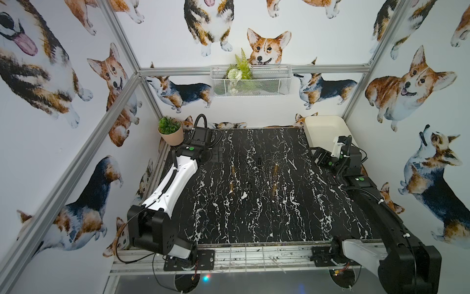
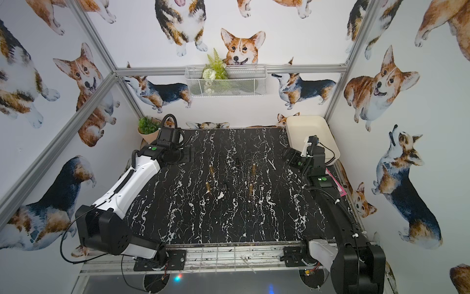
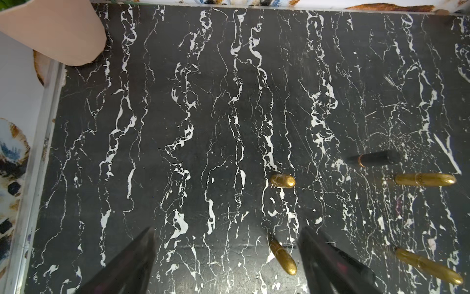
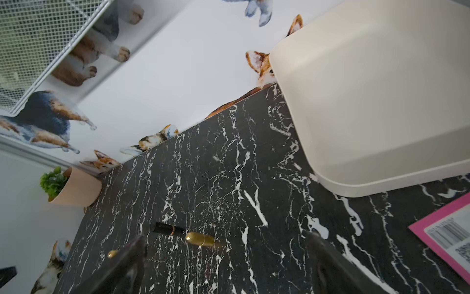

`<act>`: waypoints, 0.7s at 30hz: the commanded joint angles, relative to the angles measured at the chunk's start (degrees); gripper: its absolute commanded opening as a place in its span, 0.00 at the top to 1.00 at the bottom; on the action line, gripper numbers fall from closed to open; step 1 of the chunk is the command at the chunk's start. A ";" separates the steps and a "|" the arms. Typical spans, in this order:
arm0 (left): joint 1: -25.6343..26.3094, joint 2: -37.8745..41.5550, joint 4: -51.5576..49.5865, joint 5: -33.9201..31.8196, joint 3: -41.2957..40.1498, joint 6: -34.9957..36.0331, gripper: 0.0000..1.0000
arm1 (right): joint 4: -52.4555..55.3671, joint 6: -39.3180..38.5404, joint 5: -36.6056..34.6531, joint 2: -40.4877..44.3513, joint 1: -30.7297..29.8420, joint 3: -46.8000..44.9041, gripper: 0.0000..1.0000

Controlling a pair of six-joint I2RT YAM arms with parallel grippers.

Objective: Open the lipstick cap
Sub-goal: Pick up the lipstick at the center of the board.

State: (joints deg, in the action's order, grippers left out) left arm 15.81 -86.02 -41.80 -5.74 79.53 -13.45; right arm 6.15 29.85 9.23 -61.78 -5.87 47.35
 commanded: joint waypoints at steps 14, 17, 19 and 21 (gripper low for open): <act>4.69 -18.33 -10.49 6.37 13.41 -0.66 0.26 | 9.06 -1.98 -0.18 -0.46 -9.28 2.05 0.10; 5.58 -22.01 -11.06 6.59 16.36 -0.69 0.26 | 8.50 -1.96 0.65 -0.50 -9.75 1.43 0.10; 6.14 -24.92 -11.42 6.75 18.76 -0.86 0.27 | 8.22 -2.23 1.14 -0.77 -10.32 1.25 0.10; 6.50 -27.64 -12.10 6.37 21.13 -1.38 0.28 | 8.25 -2.67 1.03 -1.01 -11.10 1.17 0.10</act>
State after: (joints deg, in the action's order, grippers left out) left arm 21.69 -110.08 -51.55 0.25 97.47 -14.02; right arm 14.55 28.18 9.47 -62.48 -16.08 48.69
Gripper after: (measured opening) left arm 0.735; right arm 0.903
